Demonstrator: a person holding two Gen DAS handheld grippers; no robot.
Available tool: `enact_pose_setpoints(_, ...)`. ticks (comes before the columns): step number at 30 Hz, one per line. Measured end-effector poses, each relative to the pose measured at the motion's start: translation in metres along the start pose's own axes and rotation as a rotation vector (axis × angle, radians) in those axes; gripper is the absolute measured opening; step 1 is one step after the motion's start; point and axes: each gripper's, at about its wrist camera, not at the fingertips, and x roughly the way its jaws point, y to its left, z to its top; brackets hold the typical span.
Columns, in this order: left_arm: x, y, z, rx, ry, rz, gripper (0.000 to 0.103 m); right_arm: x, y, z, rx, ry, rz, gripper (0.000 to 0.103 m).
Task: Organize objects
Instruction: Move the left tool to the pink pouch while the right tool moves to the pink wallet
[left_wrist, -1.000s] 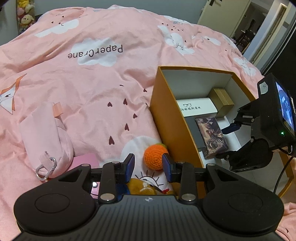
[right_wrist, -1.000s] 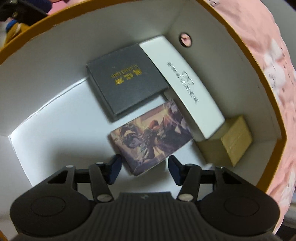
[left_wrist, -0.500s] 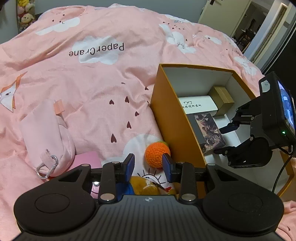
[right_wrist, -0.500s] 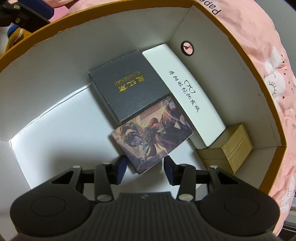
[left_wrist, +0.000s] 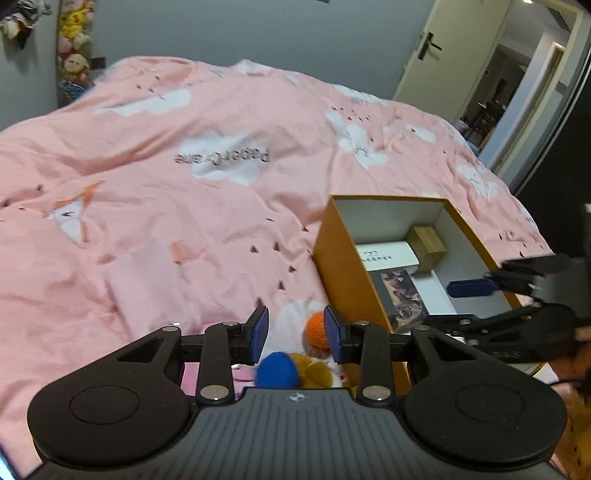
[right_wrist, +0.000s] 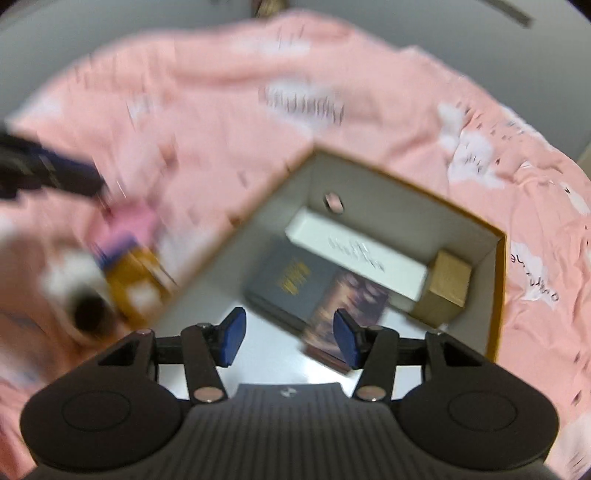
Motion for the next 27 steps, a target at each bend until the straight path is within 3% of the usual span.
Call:
enact_pose_setpoints(4, -0.013, 0.008, -0.01, -0.03, 0.018, 0.014, 0.04, -0.026, 0.032, -0.007, 0.108, -0.131, 0.034, 0.053)
enact_pose_setpoints(8, -0.018, 0.02, -0.027, -0.089, 0.079, 0.018, 0.04, -0.034, 0.06, -0.015, 0.171, -0.186, 0.057, 0.033)
enact_pose_setpoints(13, -0.018, 0.035, -0.039, -0.125, 0.095, 0.08, 0.039, -0.025, 0.082, -0.012, 0.181, -0.191, 0.081, 0.03)
enact_pose_setpoints(18, -0.015, 0.052, -0.027, -0.112, 0.082, 0.103, 0.04, -0.011, 0.09, 0.006, 0.159, -0.165, 0.095, 0.03)
enact_pose_setpoints(20, -0.012, 0.059, -0.02, -0.083, 0.086, 0.111, 0.04, -0.002, 0.097, 0.019, 0.119, -0.147, 0.084, 0.03)
enact_pose_setpoints(27, 0.023, 0.061, -0.015, 0.217, 0.16, 0.165, 0.047, 0.046, 0.11, 0.059, 0.037, -0.055, 0.108, 0.03)
